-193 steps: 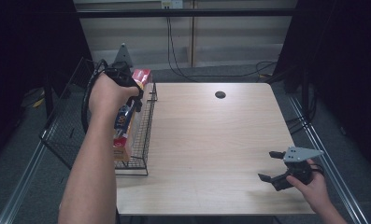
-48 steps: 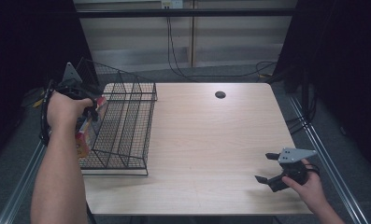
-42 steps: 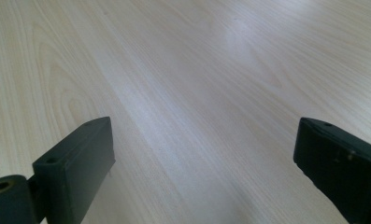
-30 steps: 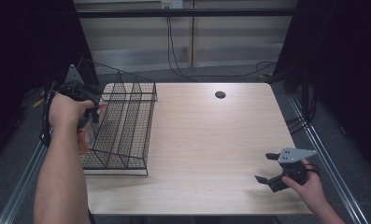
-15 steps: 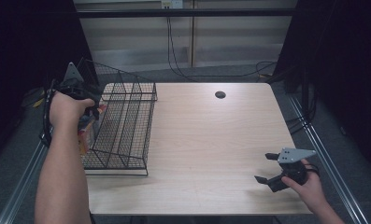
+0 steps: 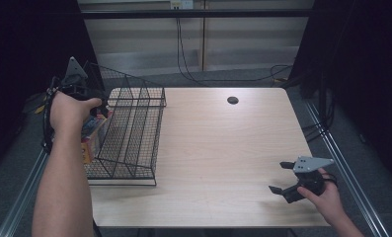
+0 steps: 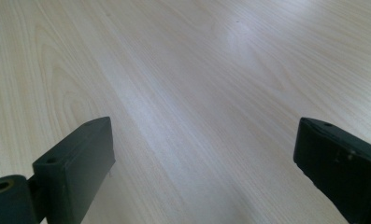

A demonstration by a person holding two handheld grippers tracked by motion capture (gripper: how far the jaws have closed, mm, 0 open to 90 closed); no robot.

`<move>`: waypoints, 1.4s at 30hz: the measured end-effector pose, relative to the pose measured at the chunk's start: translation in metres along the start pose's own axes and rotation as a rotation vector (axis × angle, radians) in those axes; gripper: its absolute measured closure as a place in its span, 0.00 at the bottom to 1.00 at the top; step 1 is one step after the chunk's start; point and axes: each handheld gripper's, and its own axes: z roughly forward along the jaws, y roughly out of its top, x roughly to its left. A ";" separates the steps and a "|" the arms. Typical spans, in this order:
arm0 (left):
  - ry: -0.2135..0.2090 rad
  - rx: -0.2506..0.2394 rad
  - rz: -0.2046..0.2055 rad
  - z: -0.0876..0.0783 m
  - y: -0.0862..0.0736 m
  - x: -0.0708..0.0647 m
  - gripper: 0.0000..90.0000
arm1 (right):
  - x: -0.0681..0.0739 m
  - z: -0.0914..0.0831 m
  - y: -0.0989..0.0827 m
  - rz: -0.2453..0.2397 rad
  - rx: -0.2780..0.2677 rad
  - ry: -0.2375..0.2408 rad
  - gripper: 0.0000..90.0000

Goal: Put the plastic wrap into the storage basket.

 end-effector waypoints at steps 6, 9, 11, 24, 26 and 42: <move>-0.030 -0.048 0.013 -0.017 -0.002 -0.014 0.29 | 0.000 0.000 0.001 0.000 -0.006 0.006 0.05; -0.030 -0.054 0.049 -0.022 -0.004 -0.022 0.27 | 0.000 0.001 0.002 -0.001 -0.006 0.006 0.05; -0.056 -0.062 0.046 -0.023 -0.006 -0.026 0.27 | 0.000 0.001 0.002 -0.004 -0.006 0.006 0.05; -0.141 -0.100 0.142 -0.022 -0.014 -0.050 0.24 | 0.001 0.002 0.003 -0.009 -0.005 0.015 0.05; -0.155 -0.099 0.159 -0.021 -0.015 -0.054 0.23 | 0.001 0.002 0.003 -0.010 -0.002 0.018 0.05; -0.248 -0.118 0.287 -0.019 -0.024 -0.098 0.20 | 0.002 0.002 0.003 -0.012 -0.005 0.015 0.05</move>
